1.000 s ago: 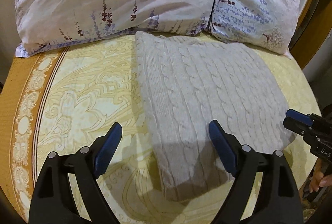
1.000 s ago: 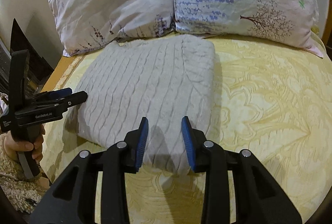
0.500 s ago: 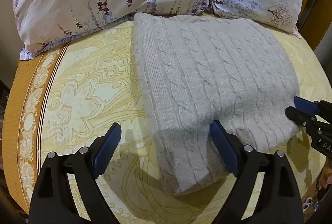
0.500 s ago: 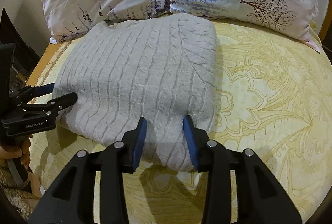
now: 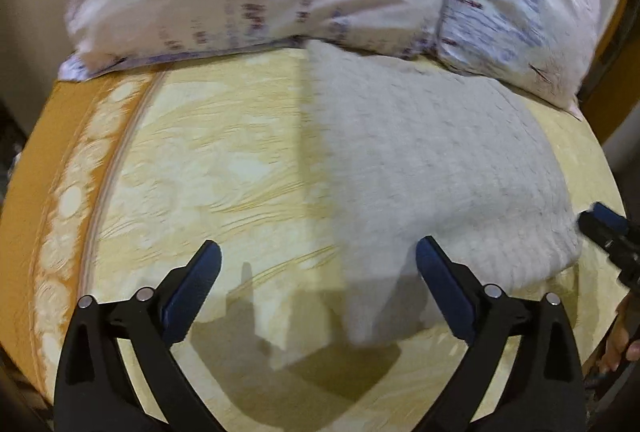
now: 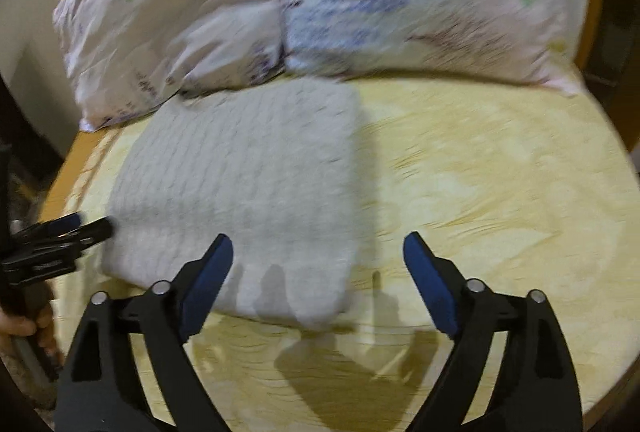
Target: Fold small clothes
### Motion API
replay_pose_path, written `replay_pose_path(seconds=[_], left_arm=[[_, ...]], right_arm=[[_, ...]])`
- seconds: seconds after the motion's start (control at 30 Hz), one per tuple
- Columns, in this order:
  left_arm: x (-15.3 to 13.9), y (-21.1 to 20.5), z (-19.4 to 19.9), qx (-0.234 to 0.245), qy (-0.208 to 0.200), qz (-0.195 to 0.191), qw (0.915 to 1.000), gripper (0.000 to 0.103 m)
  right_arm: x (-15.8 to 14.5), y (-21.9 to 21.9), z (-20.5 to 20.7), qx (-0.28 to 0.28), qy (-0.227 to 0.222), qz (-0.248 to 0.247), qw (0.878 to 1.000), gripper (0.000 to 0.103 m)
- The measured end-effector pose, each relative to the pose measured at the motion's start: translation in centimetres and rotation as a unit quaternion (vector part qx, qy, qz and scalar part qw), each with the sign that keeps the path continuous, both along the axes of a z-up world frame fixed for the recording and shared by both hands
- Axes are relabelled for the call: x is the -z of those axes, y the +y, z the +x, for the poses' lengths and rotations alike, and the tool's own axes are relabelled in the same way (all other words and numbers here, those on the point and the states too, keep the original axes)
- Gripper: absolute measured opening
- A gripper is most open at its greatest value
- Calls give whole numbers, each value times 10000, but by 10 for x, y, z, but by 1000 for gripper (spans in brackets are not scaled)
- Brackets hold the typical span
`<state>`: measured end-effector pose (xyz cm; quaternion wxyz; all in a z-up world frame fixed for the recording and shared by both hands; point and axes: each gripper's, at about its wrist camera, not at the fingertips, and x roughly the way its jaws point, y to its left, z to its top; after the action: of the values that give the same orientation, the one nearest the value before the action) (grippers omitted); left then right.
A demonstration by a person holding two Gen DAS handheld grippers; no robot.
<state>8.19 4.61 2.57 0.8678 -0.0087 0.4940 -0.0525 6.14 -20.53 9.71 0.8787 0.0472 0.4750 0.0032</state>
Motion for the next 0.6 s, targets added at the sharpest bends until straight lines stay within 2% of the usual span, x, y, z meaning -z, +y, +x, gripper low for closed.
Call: replay_pose_path(seconds=[0.07, 0.13, 0.23, 0.3, 0.37, 0.43, 0.6], left_arm=[[-2, 13, -8, -156, -30, 19, 9999, 102], [-4, 22, -17, -242, -53, -33, 9997, 102], [-2, 29, -32, -305, -52, -48, 9995, 102], [3, 27, -41, -280, 1, -41, 9996, 102], [7, 22, -47, -224, 21, -69, 9997, 102], [14, 13, -50, -190, 90, 27, 9998, 102], [26, -6, -51, -52, 246, 191, 9995, 102]], right_arm=[[-6, -6, -5, 233, -109, -327, 9991, 100], [-9, -12, -14, 540, -268, -707, 9957, 101], [-4, -18, -26, 936, -375, -1024, 9896, 101], [3, -22, -34, 994, -295, -818, 9912, 101], [20, -21, -34, 791, 190, -408, 9958, 101], [32, -16, -36, 660, 422, -252, 9966, 101], [47, 7, -40, 303, 629, -278, 9972, 101]])
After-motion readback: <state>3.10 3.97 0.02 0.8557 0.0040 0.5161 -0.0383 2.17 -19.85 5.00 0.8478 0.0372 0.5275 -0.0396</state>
